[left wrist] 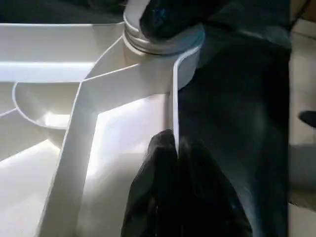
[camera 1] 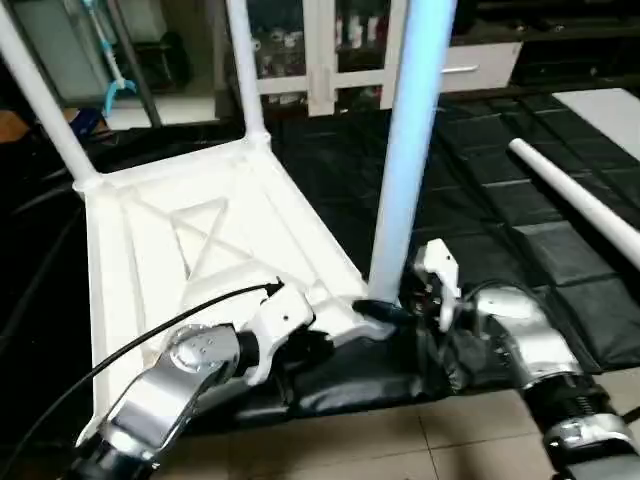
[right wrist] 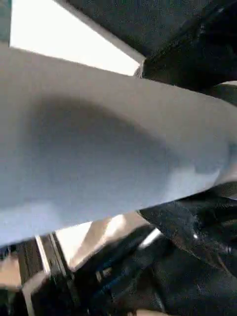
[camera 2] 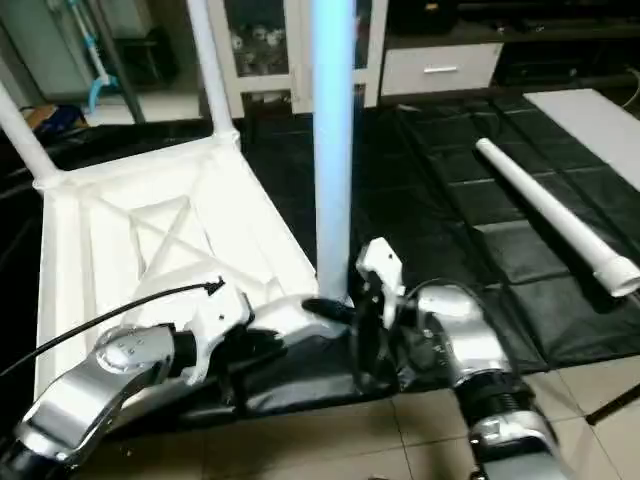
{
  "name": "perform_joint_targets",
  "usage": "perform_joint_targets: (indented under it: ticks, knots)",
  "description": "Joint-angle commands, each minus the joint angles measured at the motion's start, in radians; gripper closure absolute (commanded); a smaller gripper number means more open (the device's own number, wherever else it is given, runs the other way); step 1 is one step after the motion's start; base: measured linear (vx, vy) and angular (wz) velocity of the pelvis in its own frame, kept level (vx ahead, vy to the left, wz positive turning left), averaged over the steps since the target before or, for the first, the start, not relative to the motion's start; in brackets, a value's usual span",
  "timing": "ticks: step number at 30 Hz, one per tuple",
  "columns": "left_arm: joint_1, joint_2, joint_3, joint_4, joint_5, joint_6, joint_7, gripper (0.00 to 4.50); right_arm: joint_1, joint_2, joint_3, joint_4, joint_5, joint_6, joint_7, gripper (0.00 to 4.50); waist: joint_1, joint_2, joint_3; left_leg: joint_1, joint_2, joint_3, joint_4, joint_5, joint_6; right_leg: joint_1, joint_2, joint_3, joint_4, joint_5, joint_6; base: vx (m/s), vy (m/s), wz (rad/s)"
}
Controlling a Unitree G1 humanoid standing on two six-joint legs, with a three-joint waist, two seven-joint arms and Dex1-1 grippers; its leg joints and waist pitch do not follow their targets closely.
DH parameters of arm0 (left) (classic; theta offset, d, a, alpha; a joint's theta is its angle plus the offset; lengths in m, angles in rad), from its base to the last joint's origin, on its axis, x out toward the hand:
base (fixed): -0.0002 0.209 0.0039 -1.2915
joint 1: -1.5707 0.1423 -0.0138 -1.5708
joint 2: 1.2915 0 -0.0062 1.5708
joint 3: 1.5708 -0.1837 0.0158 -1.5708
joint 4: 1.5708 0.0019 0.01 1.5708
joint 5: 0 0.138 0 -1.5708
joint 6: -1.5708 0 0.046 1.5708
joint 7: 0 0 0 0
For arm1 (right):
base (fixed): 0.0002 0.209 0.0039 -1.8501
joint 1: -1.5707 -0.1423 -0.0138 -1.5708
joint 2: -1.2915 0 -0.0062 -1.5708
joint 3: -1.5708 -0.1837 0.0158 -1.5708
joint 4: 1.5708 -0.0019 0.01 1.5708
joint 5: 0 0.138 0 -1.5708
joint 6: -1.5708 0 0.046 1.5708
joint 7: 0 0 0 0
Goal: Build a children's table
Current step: Rotate leg to tighten
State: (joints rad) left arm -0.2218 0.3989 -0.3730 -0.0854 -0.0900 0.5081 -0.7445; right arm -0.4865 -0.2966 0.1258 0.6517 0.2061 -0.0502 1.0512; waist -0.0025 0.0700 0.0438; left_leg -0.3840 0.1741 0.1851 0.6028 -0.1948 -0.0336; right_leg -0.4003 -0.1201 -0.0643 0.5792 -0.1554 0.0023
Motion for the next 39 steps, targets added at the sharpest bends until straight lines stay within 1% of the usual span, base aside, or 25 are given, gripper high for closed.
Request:
perform_joint_targets:
  ticks: [1, 2, 4, 5, 6, 9, 11, 12, 15, 16, 18, 20, 21, 24, 26, 27, 29, 30, 31, 32, 34, 35, 36, 37, 39]
  knots:
    - [0.001, -0.013, -0.016, 0.044, 0.024, 0.036, 0.034, 4.50, -0.024, 0.002, -0.047, 0.060, -0.056, 0.017, -0.195, 2.23, -0.006, -0.010, -0.054, 0.016, 0.042, -0.019, -0.090, -0.361, 0.010, 0.029, -0.018, 0.022, -0.070, -0.406, -0.187, 0.000, 0.000, 0.00]
    - [-0.011, -0.032, -0.010, 0.065, 0.035, 0.044, 0.069, 4.50, -0.026, 0.020, -0.057, 0.069, -0.070, 0.025, -0.274, 2.28, -0.006, -0.010, -0.054, 0.016, 0.042, -0.019, -0.090, -0.361, 0.010, 0.029, -0.018, 0.022, -0.070, -0.406, -0.187, 0.000, 0.000, 0.00]
    - [-0.039, -0.083, 0.007, 0.119, 0.062, 0.056, 0.158, 4.50, -0.026, 0.074, -0.091, 0.070, -0.083, 0.064, -0.454, 2.34, -0.022, -0.009, -0.052, 0.019, 0.038, -0.026, -0.092, -0.432, -0.025, 0.026, -0.020, 0.018, -0.080, -0.488, -0.147, 0.000, 0.000, 0.00]
    - [-0.045, -0.094, 0.012, 0.130, 0.067, 0.058, 0.177, 4.50, -0.026, 0.085, -0.098, 0.071, -0.086, 0.071, -0.490, 2.38, -0.027, -0.009, -0.051, 0.017, 0.037, -0.027, -0.093, -0.443, -0.026, 0.025, -0.020, 0.017, -0.082, -0.501, -0.137, 0.000, 0.000, 0.00]
    - [-0.072, -0.149, 0.034, 0.183, 0.084, 0.063, 0.264, 4.50, -0.021, 0.136, -0.126, 0.075, -0.097, 0.089, -0.643, 2.41, -0.032, -0.011, -0.051, 0.015, 0.036, -0.030, -0.093, -0.464, -0.029, 0.025, -0.020, 0.014, -0.086, -0.530, -0.120, 0.000, 0.000, 0.00]
    - [-0.109, -0.215, 0.071, 0.255, 0.095, 0.043, 0.367, 4.50, -0.012, 0.202, -0.155, 0.082, -0.091, 0.101, -0.777, 2.44, -0.043, -0.012, -0.048, 0.022, 0.030, -0.029, -0.090, -0.493, -0.029, 0.009, -0.018, 0.011, -0.103, -0.584, -0.094, 0.000, 0.000, 0.00]
    - [-0.157, -0.275, 0.098, 0.335, 0.108, 0.000, 0.454, 4.50, -0.009, 0.281, -0.163, 0.082, -0.090, 0.085, -0.885, 2.46, -0.047, -0.008, -0.048, 0.031, 0.028, -0.030, -0.087, -0.524, -0.031, 0.002, -0.017, 0.005, -0.114, -0.631, -0.073, 0.000, 0.000, 0.00]
    - [-0.168, -0.287, 0.103, 0.352, 0.109, -0.011, 0.468, 4.50, -0.011, 0.297, -0.159, 0.082, -0.094, 0.076, -0.906, 2.46, -0.053, -0.008, -0.045, 0.038, 0.026, -0.037, -0.086, -0.576, -0.032, 0.000, -0.014, -0.010, -0.126, -0.668, -0.050, -0.067, 0.010, 0.08]
    - [-0.188, -0.301, 0.108, 0.375, 0.109, -0.027, 0.474, 4.50, -0.019, 0.331, -0.130, 0.062, -0.087, 0.049, -0.852, 2.46, -0.060, 0.001, -0.045, 0.031, 0.031, -0.047, -0.100, -0.622, -0.033, 0.014, -0.013, -0.019, -0.123, -0.633, -0.037, 0.000, 0.000, 0.00]
    - [-0.192, -0.300, 0.105, 0.377, 0.108, -0.030, 0.464, 4.50, -0.019, 0.341, -0.117, 0.044, -0.074, 0.041, -0.803, 2.46, -0.060, 0.002, -0.046, 0.035, 0.034, -0.048, -0.103, -0.638, -0.038, 0.013, -0.015, -0.018, -0.124, -0.604, -0.046, 0.000, 0.000, 0.00]
    - [-0.186, -0.293, 0.096, 0.371, 0.099, -0.034, 0.427, 4.50, -0.003, 0.356, -0.101, -0.015, -0.034, 0.039, -0.708, 2.46, -0.062, 0.001, -0.046, 0.026, 0.036, -0.048, -0.109, -0.628, -0.036, 0.023, -0.022, -0.017, -0.120, -0.555, -0.070, 0.000, 0.000, 0.00]
    - [-0.176, -0.282, 0.085, 0.360, 0.095, -0.037, 0.397, 4.50, 0.011, 0.354, -0.092, -0.050, -0.022, 0.023, -0.668, 2.46, -0.060, -0.001, -0.047, 0.025, 0.036, -0.046, -0.108, -0.617, -0.034, 0.023, -0.026, -0.016, -0.120, -0.555, -0.074, 0.000, 0.000, 0.00]
    - [-0.166, -0.271, 0.074, 0.352, 0.092, -0.042, 0.369, 4.50, 0.020, 0.350, -0.091, -0.075, -0.014, 0.011, -0.647, 1.90, -0.059, -0.004, -0.049, 0.023, 0.037, -0.046, -0.107, -0.598, -0.030, 0.024, -0.030, -0.013, -0.118, -0.550, -0.079, 0.000, 0.000, 0.00]
    - [-0.134, -0.232, 0.044, 0.316, 0.079, -0.045, 0.291, 4.50, 0.023, 0.321, -0.102, -0.120, 0.023, 0.013, -0.581, 1.65, -0.060, -0.004, -0.050, 0.013, 0.038, -0.044, -0.108, -0.562, -0.007, 0.030, -0.033, -0.009, -0.113, -0.526, -0.087, 0.000, 0.000, 0.00]
    - [-0.122, -0.216, 0.035, 0.300, 0.073, -0.042, 0.263, 4.50, 0.020, 0.301, -0.104, -0.132, 0.034, 0.021, -0.551, 1.51, -0.072, -0.003, -0.051, -0.002, 0.038, -0.050, -0.110, -0.536, -0.006, 0.041, -0.035, -0.011, -0.103, -0.514, -0.093, 0.000, 0.000, 0.00]
    - [-0.099, -0.173, 0.010, 0.259, 0.069, -0.036, 0.203, 4.50, 0.012, 0.257, -0.117, -0.167, 0.078, 0.071, -0.455, 1.38, -0.074, 0.000, -0.052, -0.001, 0.040, -0.049, -0.110, -0.525, -0.006, 0.040, -0.035, -0.010, -0.101, -0.497, -0.100, 0.000, 0.000, 0.00]
    - [-0.090, -0.156, 0.000, 0.243, 0.066, -0.032, 0.181, 4.50, 0.010, 0.240, -0.122, -0.182, 0.093, 0.092, -0.413, 1.27, -0.073, 0.000, -0.054, 0.001, 0.043, -0.046, -0.108, -0.500, 0.005, 0.041, -0.032, -0.006, -0.096, -0.440, -0.126, 0.000, 0.000, 0.00]
    - [-0.081, -0.136, -0.008, 0.222, 0.064, -0.020, 0.159, 4.50, 0.009, 0.210, -0.121, -0.200, 0.105, 0.113, -0.358, 1.19, -0.069, -0.002, -0.054, 0.007, 0.043, -0.039, -0.106, -0.485, 0.012, 0.035, -0.032, -0.002, -0.095, -0.417, -0.143, 0.000, 0.000, 0.00]
    - [-0.071, -0.114, -0.014, 0.201, 0.062, -0.010, 0.137, 4.50, 0.008, 0.174, -0.118, -0.218, 0.112, 0.131, -0.306, 1.06, -0.067, 0.000, -0.056, 0.006, 0.044, -0.039, -0.105, -0.465, 0.016, 0.040, -0.032, -0.001, -0.089, -0.399, -0.154, 0.000, 0.000, 0.00]
    - [-0.071, -0.114, -0.014, 0.201, 0.062, -0.010, 0.137, 4.50, 0.008, 0.174, -0.118, -0.218, 0.112, 0.131, -0.306, 0.95, -0.063, 0.000, -0.054, 0.006, 0.045, -0.035, -0.104, -0.450, 0.019, 0.034, -0.030, 0.002, -0.088, -0.383, -0.166, 0.000, 0.000, 0.00]
    - [-0.041, -0.040, -0.037, 0.136, 0.052, 0.004, 0.059, 4.50, 0.013, 0.045, -0.078, -0.255, 0.104, 0.166, -0.141, 0.95, -0.053, -0.001, -0.056, 0.014, 0.044, -0.030, -0.099, -0.436, 0.021, 0.034, -0.027, 0.004, -0.084, -0.362, -0.182, 0.000, 0.000, 0.00]
    - [-0.038, -0.033, -0.039, 0.130, 0.051, 0.004, 0.051, 4.50, 0.014, 0.033, -0.073, -0.256, 0.100, 0.166, -0.128, 0.84, -0.046, 0.000, -0.060, 0.013, 0.046, -0.032, -0.097, -0.423, 0.023, 0.038, -0.028, 0.004, -0.079, -0.344, -0.185, 0.056, -0.016, 0.08]
    - [-0.025, -0.005, -0.046, 0.107, 0.046, 0.004, 0.020, 4.50, 0.018, -0.021, -0.046, -0.248, 0.073, 0.161, -0.068, 0.69, -0.038, -0.003, -0.060, 0.010, 0.045, -0.026, -0.094, -0.360, 0.036, 0.041, -0.027, 0.008, -0.074, -0.290, -0.204, 0.056, -0.016, 0.08]
    - [-0.024, -0.003, -0.047, 0.105, 0.046, 0.004, 0.018, 4.50, 0.019, -0.025, -0.043, -0.247, 0.071, 0.160, -0.062, 0.69, -0.034, -0.002, -0.063, 0.010, 0.044, -0.024, -0.091, -0.342, 0.041, 0.042, -0.027, 0.008, -0.069, -0.273, -0.210, 0.061, -0.014, 0.05]
    - [-0.004, 0.022, -0.050, 0.077, 0.030, 0.001, -0.027, 4.50, 0.034, -0.100, 0.014, -0.220, 0.024, 0.143, 0.047, 0.69, -0.026, -0.003, -0.064, 0.012, 0.043, -0.020, -0.085, -0.302, 0.059, 0.039, -0.026, 0.010, -0.065, -0.239, -0.227, 0.056, -0.018, 0.07]
